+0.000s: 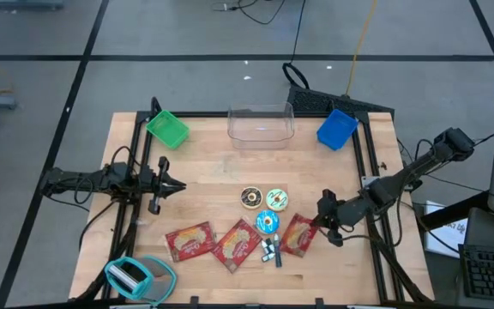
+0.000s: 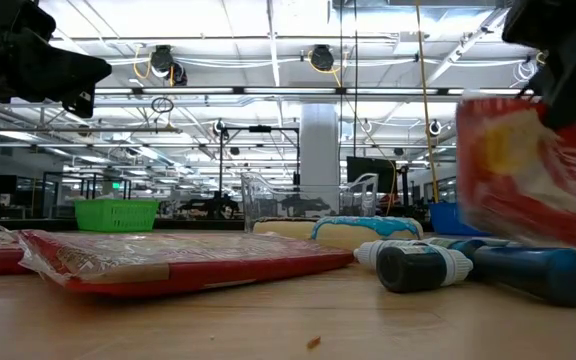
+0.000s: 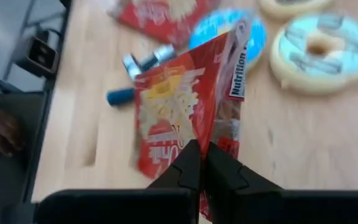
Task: Pick & Place Food Item
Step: Put the right popcorn bag into the transparent bin
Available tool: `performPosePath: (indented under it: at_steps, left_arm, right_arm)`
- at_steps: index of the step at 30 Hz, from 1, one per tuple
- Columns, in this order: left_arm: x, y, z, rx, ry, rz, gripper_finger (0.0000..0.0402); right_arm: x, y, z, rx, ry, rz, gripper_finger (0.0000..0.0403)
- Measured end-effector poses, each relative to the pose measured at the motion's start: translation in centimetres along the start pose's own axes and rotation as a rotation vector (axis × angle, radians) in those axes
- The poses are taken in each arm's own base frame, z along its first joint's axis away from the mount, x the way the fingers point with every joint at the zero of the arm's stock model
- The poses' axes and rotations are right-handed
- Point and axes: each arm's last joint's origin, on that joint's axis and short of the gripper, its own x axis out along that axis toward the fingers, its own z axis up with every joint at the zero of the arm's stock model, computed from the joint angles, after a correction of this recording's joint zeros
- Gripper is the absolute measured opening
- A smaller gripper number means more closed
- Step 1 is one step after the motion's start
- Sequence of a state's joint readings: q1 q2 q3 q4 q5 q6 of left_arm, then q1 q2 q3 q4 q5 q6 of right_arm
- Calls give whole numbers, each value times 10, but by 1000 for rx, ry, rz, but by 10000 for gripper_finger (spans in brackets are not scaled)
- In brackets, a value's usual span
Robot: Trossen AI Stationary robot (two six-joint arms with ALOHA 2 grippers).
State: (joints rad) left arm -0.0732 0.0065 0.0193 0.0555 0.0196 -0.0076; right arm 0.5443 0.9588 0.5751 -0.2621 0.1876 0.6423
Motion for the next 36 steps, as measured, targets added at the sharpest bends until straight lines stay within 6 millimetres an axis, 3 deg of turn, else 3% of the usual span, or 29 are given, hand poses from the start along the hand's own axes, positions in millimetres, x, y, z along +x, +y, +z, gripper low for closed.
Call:
performPosePath:
  at_steps: [9,18,25,36]
  left_arm:
    - [0,0,0,0,0,0,37]
    - [0,0,0,0,0,0,37]
    - [0,0,0,0,0,0,37]
    - [0,0,0,0,0,0,37]
  right_arm:
    - [-24,-6,20,-75,-193,55,0]
    - [-47,-25,35,-17,-345,10,0]
    - [-49,-36,40,-8,-374,-53,0]
    - [-33,-44,51,-22,-390,-109,0]
